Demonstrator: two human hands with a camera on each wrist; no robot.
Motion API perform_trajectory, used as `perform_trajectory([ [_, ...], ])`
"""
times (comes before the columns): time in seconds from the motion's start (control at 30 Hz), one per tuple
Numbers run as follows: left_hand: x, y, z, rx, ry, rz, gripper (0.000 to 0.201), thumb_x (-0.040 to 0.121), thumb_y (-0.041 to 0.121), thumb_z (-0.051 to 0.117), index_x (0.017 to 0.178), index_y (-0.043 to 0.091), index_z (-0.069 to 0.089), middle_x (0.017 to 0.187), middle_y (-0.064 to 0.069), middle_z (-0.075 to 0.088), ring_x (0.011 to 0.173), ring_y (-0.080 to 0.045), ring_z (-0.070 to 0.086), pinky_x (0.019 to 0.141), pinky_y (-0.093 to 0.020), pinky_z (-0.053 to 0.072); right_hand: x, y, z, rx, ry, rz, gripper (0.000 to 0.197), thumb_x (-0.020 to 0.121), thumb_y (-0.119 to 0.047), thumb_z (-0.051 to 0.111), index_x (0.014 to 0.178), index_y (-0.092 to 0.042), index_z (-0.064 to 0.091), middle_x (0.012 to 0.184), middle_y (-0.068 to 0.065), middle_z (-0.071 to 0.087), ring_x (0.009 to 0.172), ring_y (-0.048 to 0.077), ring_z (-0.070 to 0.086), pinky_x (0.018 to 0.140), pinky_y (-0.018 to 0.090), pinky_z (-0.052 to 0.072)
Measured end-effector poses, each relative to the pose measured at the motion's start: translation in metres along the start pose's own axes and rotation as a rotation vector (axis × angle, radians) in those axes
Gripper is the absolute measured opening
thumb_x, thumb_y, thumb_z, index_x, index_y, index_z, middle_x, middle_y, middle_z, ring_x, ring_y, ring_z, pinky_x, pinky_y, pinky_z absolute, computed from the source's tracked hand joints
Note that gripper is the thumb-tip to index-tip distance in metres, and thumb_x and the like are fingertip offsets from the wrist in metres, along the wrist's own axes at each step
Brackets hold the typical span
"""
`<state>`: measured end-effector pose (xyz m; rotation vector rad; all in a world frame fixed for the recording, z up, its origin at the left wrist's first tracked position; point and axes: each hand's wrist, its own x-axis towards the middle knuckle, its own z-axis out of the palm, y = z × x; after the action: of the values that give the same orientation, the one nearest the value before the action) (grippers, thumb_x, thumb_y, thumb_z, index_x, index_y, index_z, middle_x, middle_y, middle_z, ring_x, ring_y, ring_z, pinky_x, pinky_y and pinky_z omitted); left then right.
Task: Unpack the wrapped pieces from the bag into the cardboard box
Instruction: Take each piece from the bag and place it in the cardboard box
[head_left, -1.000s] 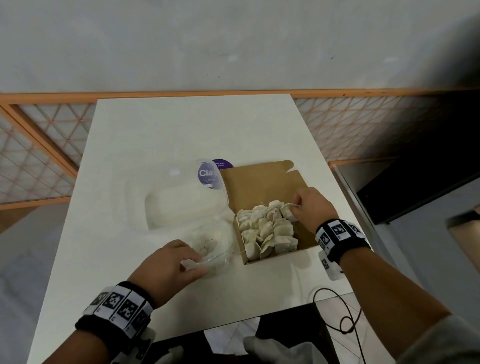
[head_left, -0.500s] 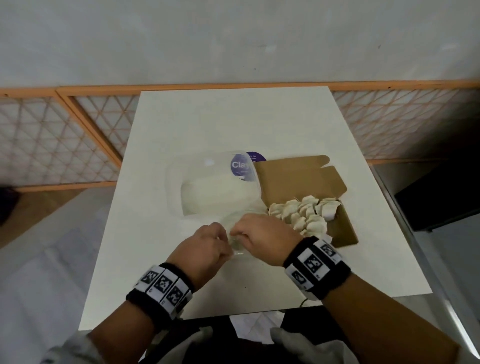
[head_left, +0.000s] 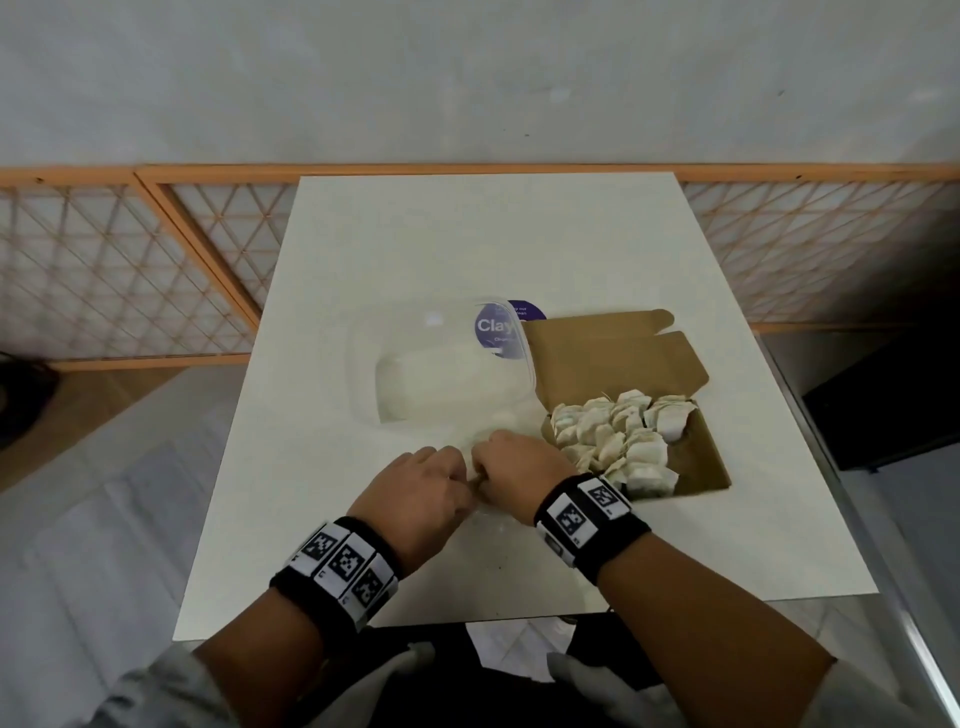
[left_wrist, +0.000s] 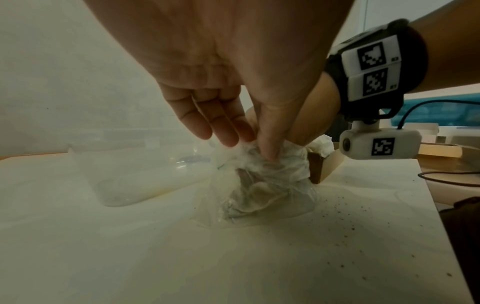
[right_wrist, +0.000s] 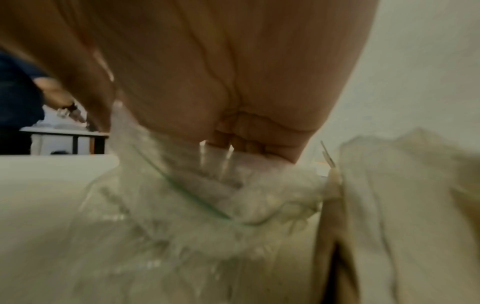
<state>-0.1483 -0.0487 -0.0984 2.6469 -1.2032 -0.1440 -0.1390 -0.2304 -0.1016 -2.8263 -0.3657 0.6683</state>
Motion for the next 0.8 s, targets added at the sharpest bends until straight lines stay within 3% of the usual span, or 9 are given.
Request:
perform_trajectory([
  [0.13,-0.007,-0.007,0.003,-0.066,0.009,-0.073,0.017,0.086,0.025,0.078,0.071,0.028,0.071,0.092,0.006,0.06,0.076,-0.02,0.059,0.05,-0.028,0.048,-0.016,0.008,-0.015,0.093,0.132,-0.003,0.025,0.101,-0.032,0.053,0.08,-0.021,0.059,0.087,0.0,0.057,0.078,0.024,0.056,0.066,0.033,0.038],
  [0.27,-0.009,-0.013,0.003,-0.103,0.001,-0.148,0.015,0.096,0.026,0.067,0.083,0.023,0.073,0.102,0.005,0.057,0.087,-0.021,0.057,0.059,-0.036,0.056,-0.03,0.018,-0.021,0.245,0.203,-0.002,0.034,0.101,-0.041,0.054,0.08,-0.019,0.069,0.081,-0.002,0.067,0.077,0.019,0.062,0.071,0.043,0.052],
  [0.33,-0.009,-0.013,0.001,-0.116,-0.014,-0.169,0.014,0.099,0.027,0.063,0.094,0.023,0.076,0.106,0.005,0.056,0.093,-0.021,0.057,0.068,-0.038,0.058,-0.035,0.021,-0.023,0.386,0.206,0.008,0.035,0.102,-0.039,0.056,0.082,-0.014,0.071,0.078,0.002,0.068,0.073,0.019,0.062,0.072,0.046,0.053],
  [0.4,-0.009,-0.013,-0.002,-0.158,-0.062,-0.188,0.019,0.101,0.03,0.059,0.111,0.025,0.074,0.116,0.006,0.055,0.105,-0.018,0.054,0.085,-0.033,0.055,-0.041,0.023,-0.027,0.516,0.234,0.025,0.037,0.103,-0.038,0.057,0.081,-0.01,0.069,0.073,0.005,0.065,0.065,0.016,0.058,0.069,0.044,0.05],
  [0.5,-0.011,-0.015,-0.01,-0.284,-0.126,-0.269,0.03,0.096,0.045,0.064,0.121,0.031,0.07,0.122,0.013,0.053,0.114,-0.01,0.053,0.099,-0.027,0.047,-0.051,0.024,-0.035,0.7,0.285,0.034,0.031,0.102,-0.036,0.064,0.078,-0.017,0.068,0.063,-0.007,0.059,0.058,0.003,0.05,0.06,0.027,0.044],
  [0.57,-0.011,-0.016,-0.018,-0.374,-0.121,-0.327,0.035,0.089,0.058,0.067,0.116,0.036,0.071,0.117,0.018,0.055,0.106,-0.004,0.057,0.096,-0.027,0.049,-0.058,0.022,-0.041,0.832,0.304,0.049,0.026,0.101,-0.033,0.068,0.08,-0.016,0.07,0.062,-0.009,0.06,0.057,0.001,0.049,0.059,0.017,0.042],
  [0.67,-0.009,-0.011,-0.035,-0.548,-0.052,-0.403,0.039,0.079,0.072,0.069,0.103,0.041,0.072,0.108,0.02,0.061,0.097,0.003,0.061,0.084,-0.018,0.048,-0.062,0.019,-0.048,0.962,0.332,0.06,0.027,0.099,-0.032,0.069,0.083,-0.011,0.072,0.07,0.012,0.063,0.061,0.01,0.049,0.062,0.025,0.044],
  [0.73,-0.004,-0.003,-0.048,-0.689,0.015,-0.473,0.041,0.074,0.077,0.07,0.093,0.04,0.07,0.1,0.022,0.066,0.093,0.006,0.063,0.077,-0.013,0.045,-0.063,0.016,-0.05,0.99,0.356,0.073,0.03,0.099,-0.032,0.069,0.08,-0.01,0.071,0.064,0.002,0.057,0.059,0.009,0.047,0.059,0.02,0.042],
  [0.8,0.002,0.003,-0.057,-0.842,0.104,-0.531,0.038,0.078,0.069,0.071,0.084,0.031,0.07,0.075,0.02,0.066,0.066,0.002,0.06,0.064,-0.013,0.042,-0.063,0.012,-0.052,1.011,0.377,0.077,0.031,0.099,-0.033,0.07,0.078,-0.01,0.071,0.06,-0.003,0.055,0.056,0.006,0.046,0.055,0.014,0.04],
])
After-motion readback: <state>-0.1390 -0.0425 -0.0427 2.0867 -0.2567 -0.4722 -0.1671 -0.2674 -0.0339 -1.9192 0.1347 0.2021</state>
